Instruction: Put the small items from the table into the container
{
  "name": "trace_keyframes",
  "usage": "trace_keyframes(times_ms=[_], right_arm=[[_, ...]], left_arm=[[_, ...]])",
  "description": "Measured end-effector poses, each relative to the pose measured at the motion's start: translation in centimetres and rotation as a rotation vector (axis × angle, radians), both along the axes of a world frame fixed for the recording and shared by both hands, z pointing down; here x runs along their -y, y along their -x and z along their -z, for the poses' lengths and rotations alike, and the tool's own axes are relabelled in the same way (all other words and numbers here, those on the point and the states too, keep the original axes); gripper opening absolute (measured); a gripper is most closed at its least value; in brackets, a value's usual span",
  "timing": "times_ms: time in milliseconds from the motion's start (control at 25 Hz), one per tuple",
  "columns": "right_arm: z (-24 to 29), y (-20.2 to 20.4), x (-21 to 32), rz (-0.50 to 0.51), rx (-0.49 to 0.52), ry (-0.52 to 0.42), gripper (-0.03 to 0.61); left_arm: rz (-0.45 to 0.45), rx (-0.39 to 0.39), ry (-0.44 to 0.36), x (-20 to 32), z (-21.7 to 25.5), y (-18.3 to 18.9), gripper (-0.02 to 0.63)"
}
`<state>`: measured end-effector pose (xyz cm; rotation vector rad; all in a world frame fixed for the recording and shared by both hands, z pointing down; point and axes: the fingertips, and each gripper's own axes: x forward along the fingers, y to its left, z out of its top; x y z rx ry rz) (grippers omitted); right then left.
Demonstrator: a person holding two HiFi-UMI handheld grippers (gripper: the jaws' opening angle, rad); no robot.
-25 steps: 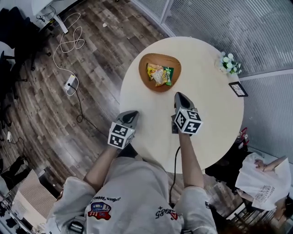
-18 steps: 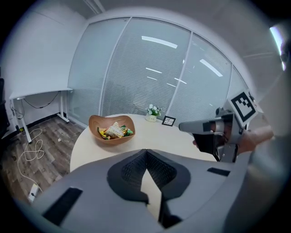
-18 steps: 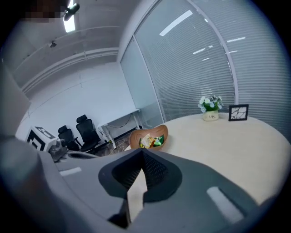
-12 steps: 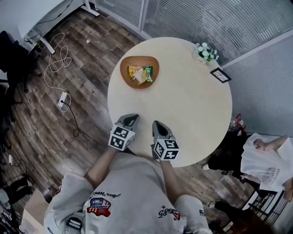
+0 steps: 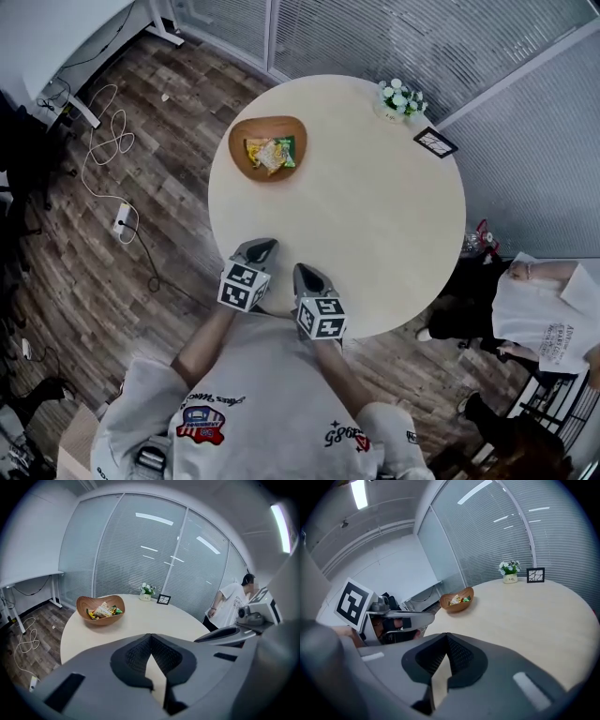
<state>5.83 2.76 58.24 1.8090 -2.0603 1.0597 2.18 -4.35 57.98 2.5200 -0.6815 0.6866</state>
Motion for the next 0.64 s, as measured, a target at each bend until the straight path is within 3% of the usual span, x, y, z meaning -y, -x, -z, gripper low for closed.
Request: trace_keyframes(times_ms=[640], right_arm=[[0.4,-0.53,0.36,-0.018,-0.004,-0.014,0.0]], left_arm=[[0.002,0.009,-0.001,-0.38,-0.38,0.36,0.006]])
